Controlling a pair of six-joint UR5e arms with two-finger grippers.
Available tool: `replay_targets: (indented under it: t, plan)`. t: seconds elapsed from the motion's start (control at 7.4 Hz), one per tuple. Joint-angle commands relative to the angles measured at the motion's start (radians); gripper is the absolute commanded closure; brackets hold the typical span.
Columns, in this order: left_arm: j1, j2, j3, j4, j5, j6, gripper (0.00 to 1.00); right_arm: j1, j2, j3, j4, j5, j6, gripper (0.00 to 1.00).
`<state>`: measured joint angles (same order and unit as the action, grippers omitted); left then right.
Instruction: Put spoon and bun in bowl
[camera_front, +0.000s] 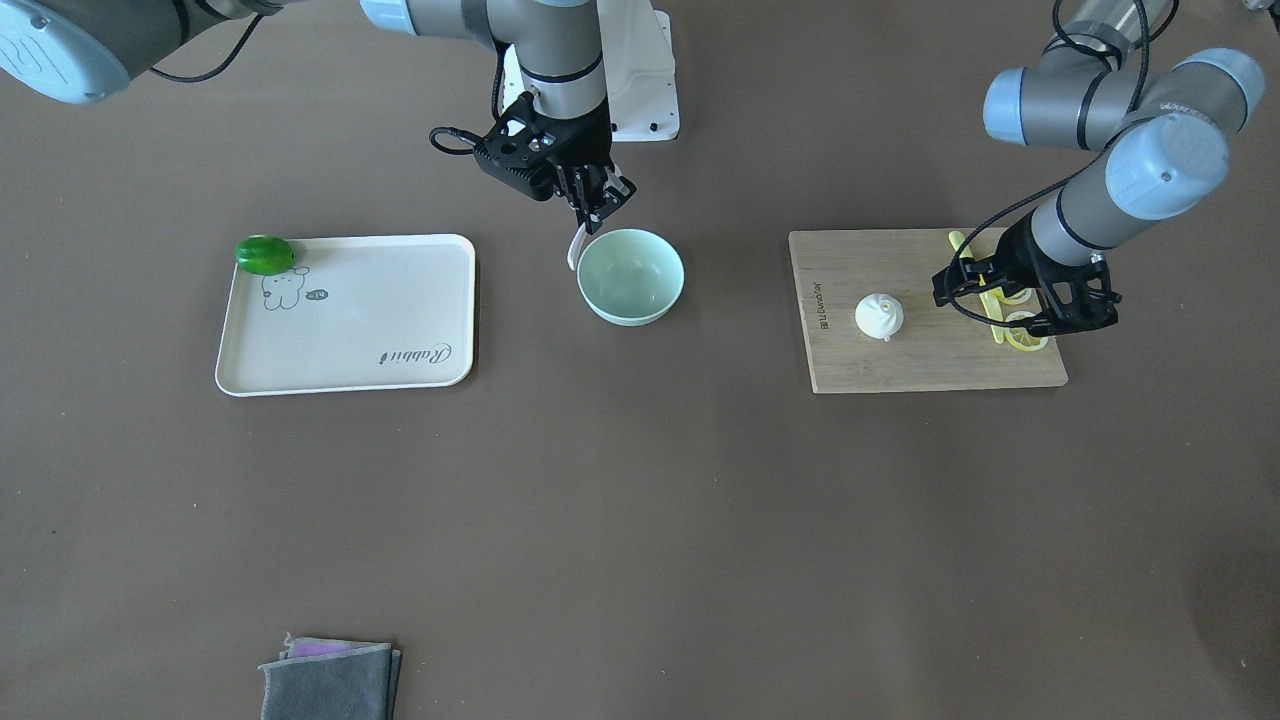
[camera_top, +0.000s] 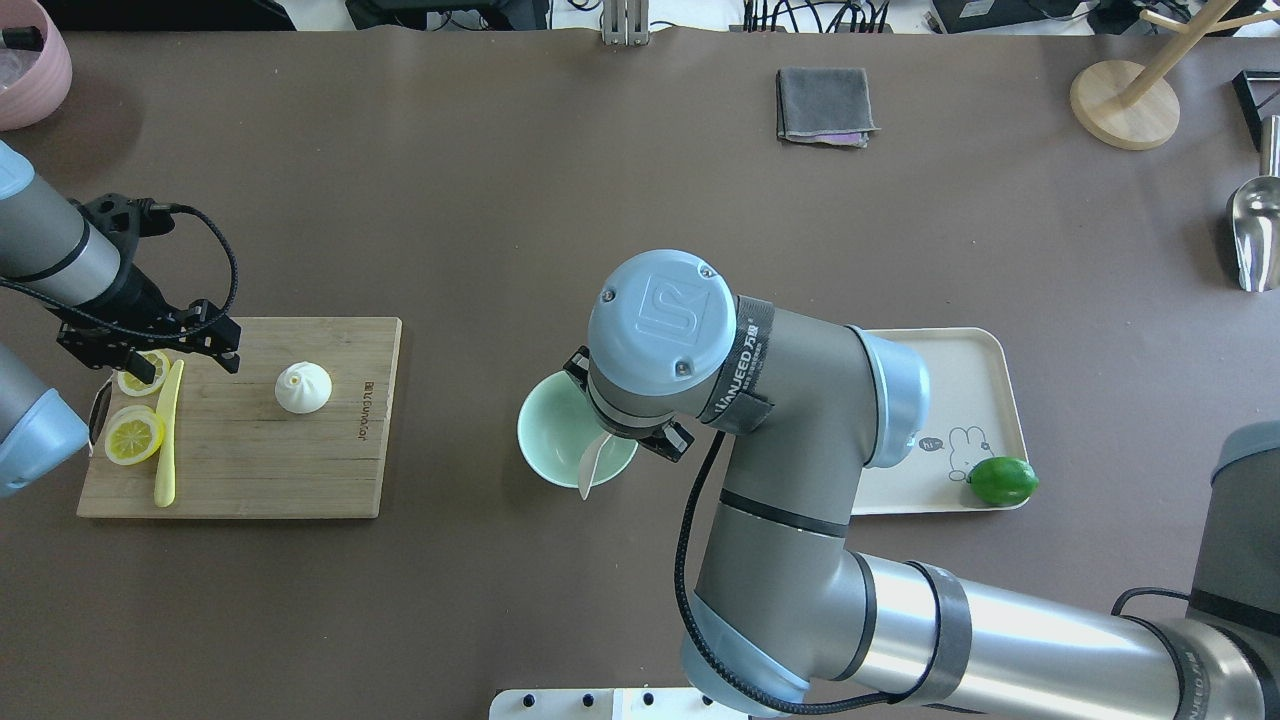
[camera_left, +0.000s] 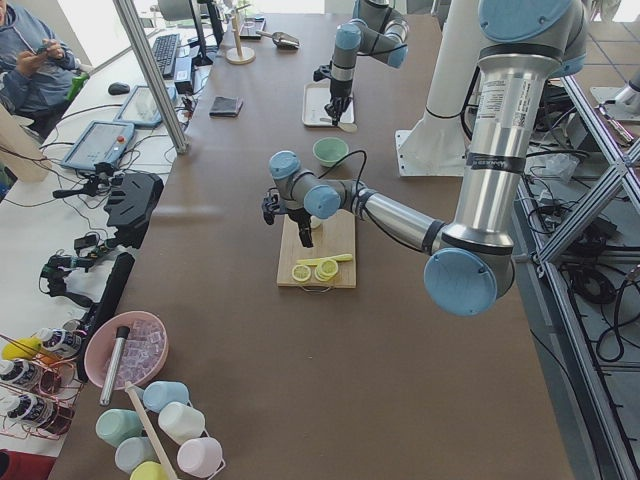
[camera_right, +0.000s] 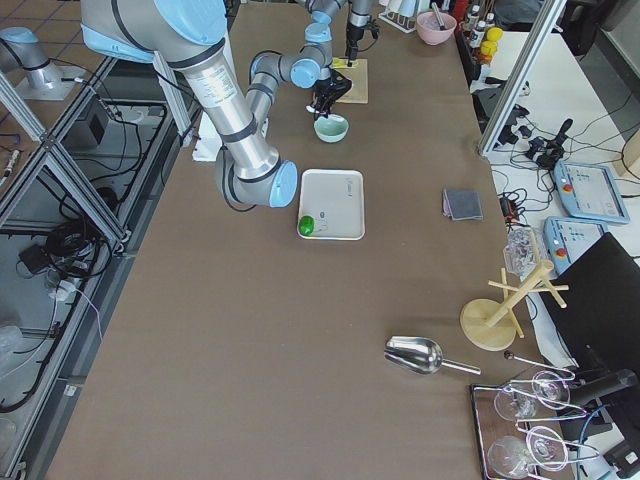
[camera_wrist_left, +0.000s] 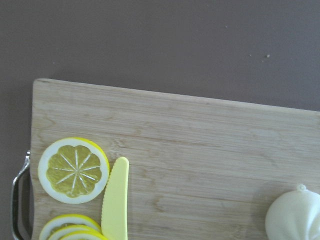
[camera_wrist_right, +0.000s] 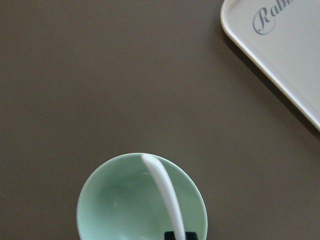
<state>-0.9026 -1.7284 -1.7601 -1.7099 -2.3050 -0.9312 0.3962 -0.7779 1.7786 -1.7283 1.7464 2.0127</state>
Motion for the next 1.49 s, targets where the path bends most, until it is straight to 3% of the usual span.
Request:
replay_targets:
  t: [0.0,0.27,0.54,0.68,0.81,1.22,1.35]
  plan:
    - [0.036,-0.054,-0.004,0.003,0.002,-0.113,0.02,-0.014,0.049,-0.095,0.004,-0.097,0.05,1.0]
    - [0.04,-0.051,-0.03,0.003,0.001,-0.127,0.02,-0.011,0.049,-0.14,0.044,-0.163,0.105,1.0]
    - [0.073,-0.051,-0.047,0.001,0.004,-0.19,0.02,-0.011,0.049,-0.157,0.059,-0.169,0.142,1.0]
    - [0.088,-0.051,-0.05,0.001,0.006,-0.192,0.02,-0.01,0.048,-0.159,0.061,-0.172,0.153,0.77]
    - [0.117,-0.051,-0.048,0.001,0.01,-0.213,0.02,-0.008,0.045,-0.157,0.07,-0.172,0.158,0.01]
    - [0.166,-0.091,0.006,-0.005,0.079,-0.213,0.03,0.021,0.036,-0.137,0.068,-0.153,0.14,0.0]
    - [0.171,-0.109,0.027,-0.004,0.079,-0.213,0.13,0.021,-0.001,-0.095,0.07,-0.15,0.126,0.0]
